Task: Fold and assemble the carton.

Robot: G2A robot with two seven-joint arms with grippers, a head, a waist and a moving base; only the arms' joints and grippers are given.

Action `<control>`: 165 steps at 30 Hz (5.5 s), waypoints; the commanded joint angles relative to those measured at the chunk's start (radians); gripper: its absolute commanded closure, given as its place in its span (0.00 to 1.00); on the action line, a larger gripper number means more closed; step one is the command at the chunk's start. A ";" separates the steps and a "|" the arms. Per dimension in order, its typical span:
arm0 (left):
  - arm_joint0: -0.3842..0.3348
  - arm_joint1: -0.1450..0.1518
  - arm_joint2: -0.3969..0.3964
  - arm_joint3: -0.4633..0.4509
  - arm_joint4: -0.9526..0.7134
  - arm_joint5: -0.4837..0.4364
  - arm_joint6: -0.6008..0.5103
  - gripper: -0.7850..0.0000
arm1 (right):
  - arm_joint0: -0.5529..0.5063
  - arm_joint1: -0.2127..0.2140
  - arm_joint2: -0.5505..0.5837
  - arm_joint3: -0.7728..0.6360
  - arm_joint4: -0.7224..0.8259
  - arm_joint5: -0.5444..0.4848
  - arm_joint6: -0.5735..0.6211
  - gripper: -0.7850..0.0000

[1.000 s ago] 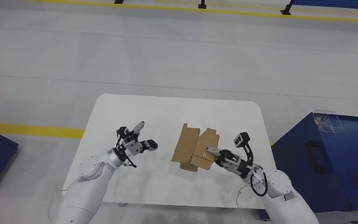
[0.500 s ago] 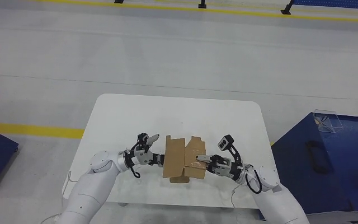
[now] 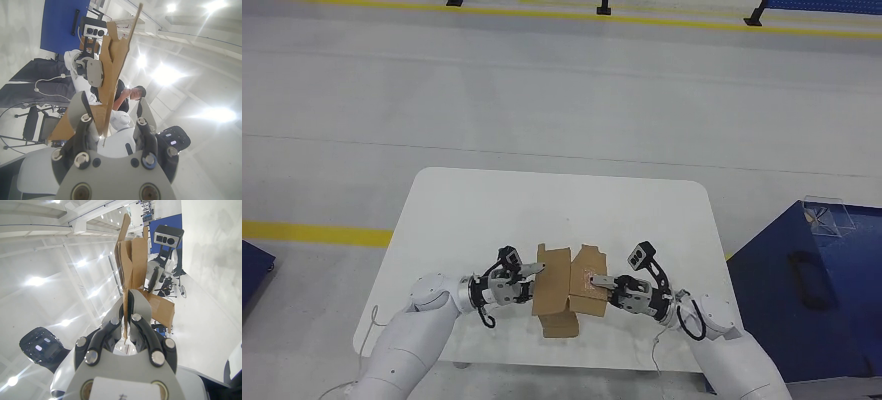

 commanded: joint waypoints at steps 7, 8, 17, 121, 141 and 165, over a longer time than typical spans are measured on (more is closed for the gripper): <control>-0.007 0.000 0.010 0.002 0.010 0.050 0.001 1.00 | 0.000 -0.001 0.001 -0.001 0.007 0.007 0.002 0.00; -0.007 0.000 0.010 0.002 0.010 0.050 0.001 1.00 | 0.000 -0.001 0.001 -0.001 0.007 0.007 0.002 0.00; 0.067 -0.025 -0.040 -0.086 -0.210 -0.091 0.191 1.00 | -0.063 0.005 0.109 -0.100 -0.094 -0.406 -0.109 0.00; -0.154 -0.138 0.066 0.244 0.100 -0.076 0.104 0.00 | -0.216 0.044 0.132 -0.399 -0.790 -0.239 -0.152 1.00; 0.282 0.087 -0.293 -0.666 0.949 -0.231 0.321 0.00 | -0.146 0.058 0.163 -0.354 -0.627 -0.203 -0.047 1.00; 0.256 0.108 -0.101 -0.742 1.176 -0.110 0.255 0.02 | -0.184 0.071 0.105 -0.425 -0.694 -0.248 -0.025 1.00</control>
